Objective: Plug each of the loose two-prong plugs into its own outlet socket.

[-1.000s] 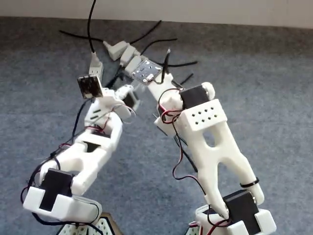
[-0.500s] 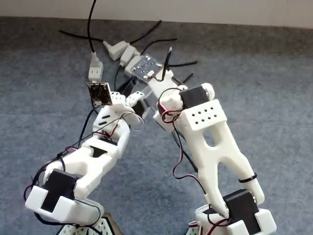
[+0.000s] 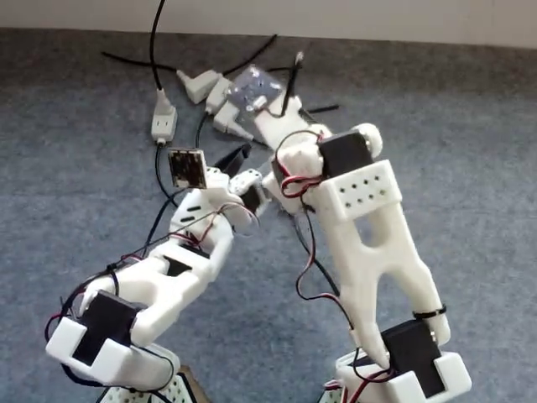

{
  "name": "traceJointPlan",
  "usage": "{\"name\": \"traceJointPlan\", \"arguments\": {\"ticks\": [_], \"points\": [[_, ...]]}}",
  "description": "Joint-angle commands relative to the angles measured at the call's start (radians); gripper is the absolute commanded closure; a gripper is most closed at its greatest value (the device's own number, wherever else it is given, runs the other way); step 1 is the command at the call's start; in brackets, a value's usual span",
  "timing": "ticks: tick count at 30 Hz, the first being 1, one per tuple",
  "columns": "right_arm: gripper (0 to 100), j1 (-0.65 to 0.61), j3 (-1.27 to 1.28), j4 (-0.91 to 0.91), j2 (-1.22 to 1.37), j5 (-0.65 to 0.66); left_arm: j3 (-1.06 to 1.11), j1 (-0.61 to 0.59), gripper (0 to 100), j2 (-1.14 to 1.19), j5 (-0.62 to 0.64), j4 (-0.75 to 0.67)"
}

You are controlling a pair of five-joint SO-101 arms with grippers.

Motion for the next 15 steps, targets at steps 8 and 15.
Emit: {"name": "traceJointPlan", "arguments": {"ticks": [8, 15], "points": [[99.1, 0.03, -0.153, 0.079, -0.007, -0.012, -0.002, 0.021, 70, -0.004, 0.0, -0.02], [98.9, 0.142, -0.153, 0.196, -0.01, -0.011, -0.054, -0.131, 70, -0.007, 0.002, 0.029]]}}
